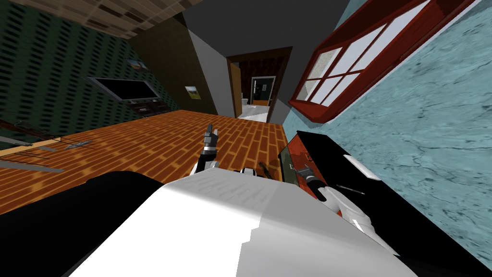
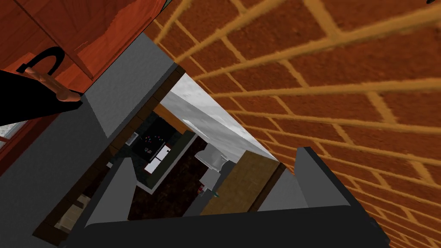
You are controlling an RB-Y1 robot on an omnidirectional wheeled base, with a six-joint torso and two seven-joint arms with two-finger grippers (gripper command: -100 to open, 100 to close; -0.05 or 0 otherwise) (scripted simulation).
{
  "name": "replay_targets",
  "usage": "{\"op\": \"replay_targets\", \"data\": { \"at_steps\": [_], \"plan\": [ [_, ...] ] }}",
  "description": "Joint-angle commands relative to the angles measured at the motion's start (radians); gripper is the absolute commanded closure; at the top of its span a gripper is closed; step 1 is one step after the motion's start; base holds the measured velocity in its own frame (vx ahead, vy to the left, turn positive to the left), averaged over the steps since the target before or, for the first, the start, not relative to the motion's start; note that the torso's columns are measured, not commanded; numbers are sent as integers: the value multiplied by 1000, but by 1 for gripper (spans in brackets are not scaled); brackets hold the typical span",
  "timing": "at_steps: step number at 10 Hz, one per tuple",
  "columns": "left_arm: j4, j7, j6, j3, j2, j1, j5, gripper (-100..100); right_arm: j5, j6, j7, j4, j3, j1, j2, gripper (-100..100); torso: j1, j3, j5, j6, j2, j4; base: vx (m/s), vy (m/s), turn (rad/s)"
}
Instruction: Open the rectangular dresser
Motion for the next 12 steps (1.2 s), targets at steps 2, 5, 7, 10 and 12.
{"op": "replay_targets", "data": {
  "at_steps": [2,5,7,10,12],
  "plan": [
    [0,0,0,0,0,0,0,0,38,25,37,71,10,-10,-39,-100,0,-1,0,0,-1,0,82,60,19],
    [0,0,0,0,0,0,0,0,105,69,94,177,27,-31,-108,-100,-1,-1,0,0,-1,0,106,65,33],
    [0,0,0,0,0,0,0,0,124,82,111,213,32,-36,-128,-100,1,0,0,0,1,0,84,71,14],
    [0,0,0,0,0,0,0,0,169,111,150,285,43,-50,-175,-100,-1,0,0,0,-1,0,87,65,25],
    [0,0,0,0,0,0,0,0,193,126,170,324,49,-57,-200,-100,-2,0,0,0,0,0,84,44,20]
  ]
}}
